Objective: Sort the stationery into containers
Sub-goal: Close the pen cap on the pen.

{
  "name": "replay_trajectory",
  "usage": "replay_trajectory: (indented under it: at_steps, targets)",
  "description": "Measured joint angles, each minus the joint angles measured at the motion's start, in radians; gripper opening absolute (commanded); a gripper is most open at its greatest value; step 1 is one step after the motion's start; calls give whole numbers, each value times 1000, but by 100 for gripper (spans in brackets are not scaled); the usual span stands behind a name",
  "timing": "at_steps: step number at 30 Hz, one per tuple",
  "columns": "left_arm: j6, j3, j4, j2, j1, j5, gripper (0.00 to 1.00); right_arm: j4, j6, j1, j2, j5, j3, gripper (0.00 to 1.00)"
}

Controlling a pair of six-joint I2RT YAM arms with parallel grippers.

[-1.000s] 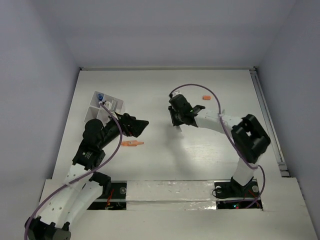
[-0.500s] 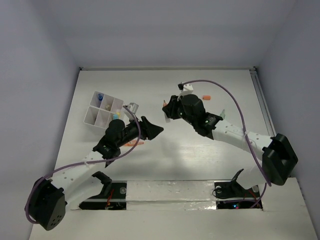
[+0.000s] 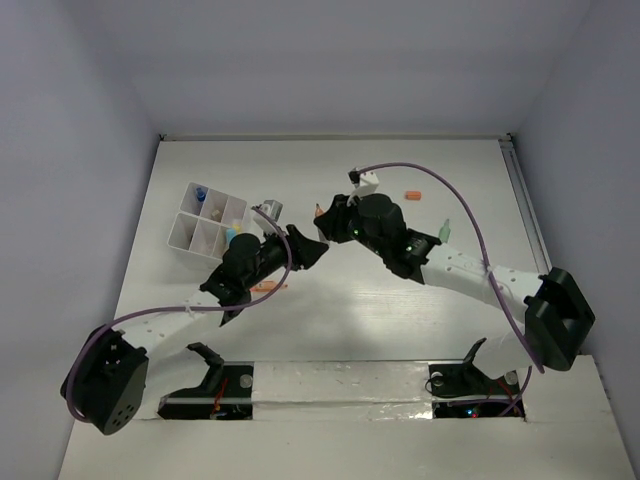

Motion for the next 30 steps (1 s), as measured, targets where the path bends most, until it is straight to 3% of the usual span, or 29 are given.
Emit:
replay_trajectory:
  at_steps: [10,12,14,16,19,20,21,23,30]
  targets:
    - [12,22,86,54,-11,-11,28,1,14,27,5,-19,-5,0]
    - [12,24,92,74,-13,-13,17,1,16,29,7,-20,-5,0]
    - [11,28,99,88,-18,-18,0,0,17,29,12,-20,-5,0]
    - [10,28,97,93,-16,-27,0,1,17,29,14,-19,-5,0]
    - [14,29,91,93,-18,-34,0,0,16,29,17,-12,-5,33]
    - [16,29,90,93,-18,-36,0,0,16,29,18,-9,-5,50]
    - [19,29,90,93,-18,-38,0,-1,19,28,18,-7,-5,56]
    - [31,29,85,92,-18,-47,0,-6,16,23,17,-7,-5,66]
    - [80,24,82,72,-18,-80,0,-61,17,-123,-98,-56,-50,81]
